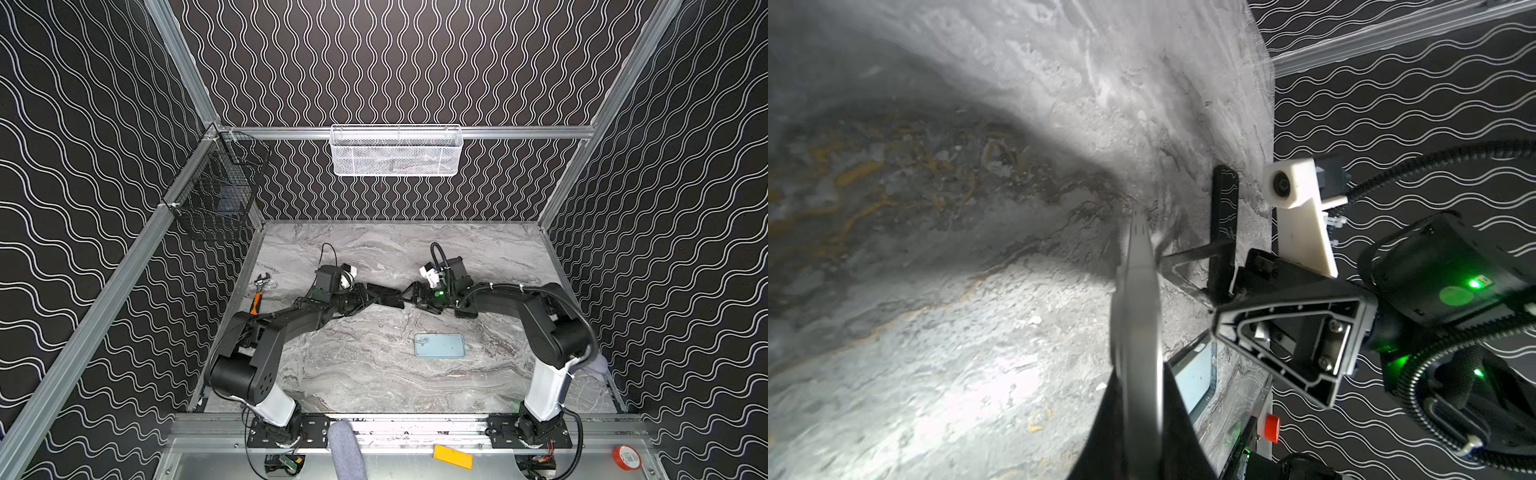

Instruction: Put the phone into the phone case

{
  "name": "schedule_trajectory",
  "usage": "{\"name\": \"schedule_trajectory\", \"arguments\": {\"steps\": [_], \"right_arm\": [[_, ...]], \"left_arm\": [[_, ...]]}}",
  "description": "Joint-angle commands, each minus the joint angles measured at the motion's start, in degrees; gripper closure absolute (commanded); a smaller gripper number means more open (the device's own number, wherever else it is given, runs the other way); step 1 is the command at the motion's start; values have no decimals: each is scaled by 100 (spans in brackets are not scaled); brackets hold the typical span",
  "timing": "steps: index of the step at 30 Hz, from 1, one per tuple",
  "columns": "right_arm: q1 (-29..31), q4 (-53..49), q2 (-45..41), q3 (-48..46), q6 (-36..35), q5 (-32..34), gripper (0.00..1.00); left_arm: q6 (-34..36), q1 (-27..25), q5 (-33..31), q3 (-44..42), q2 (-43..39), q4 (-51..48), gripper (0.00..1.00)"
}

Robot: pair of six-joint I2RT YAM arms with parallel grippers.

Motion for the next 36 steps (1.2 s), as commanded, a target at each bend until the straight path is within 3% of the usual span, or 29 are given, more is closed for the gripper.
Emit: {"name": "schedule_trajectory", "arguments": {"steps": [1, 14, 22, 30, 36], "right_arm": [[-89, -185, -506, -43, -1, 79, 1], [-447, -720, -3362, -1132, -308, 526, 1], [-641, 185, -4809, -2076, -174, -770, 2], [-691, 1754, -4831, -2468, 688, -1692, 11], [-686, 3433, -4530, -2729, 1781, -1874, 23]], "left_arm": [[296, -7, 29, 167, -268, -114, 100], [1012, -10, 1129, 1004, -1616, -1356, 100], [504, -119, 2289, 871, -2014, -684, 100], [-430, -364, 2568, 596, -2192, 442, 100], [-894, -572, 2496, 527, -2157, 1095, 100]]}}
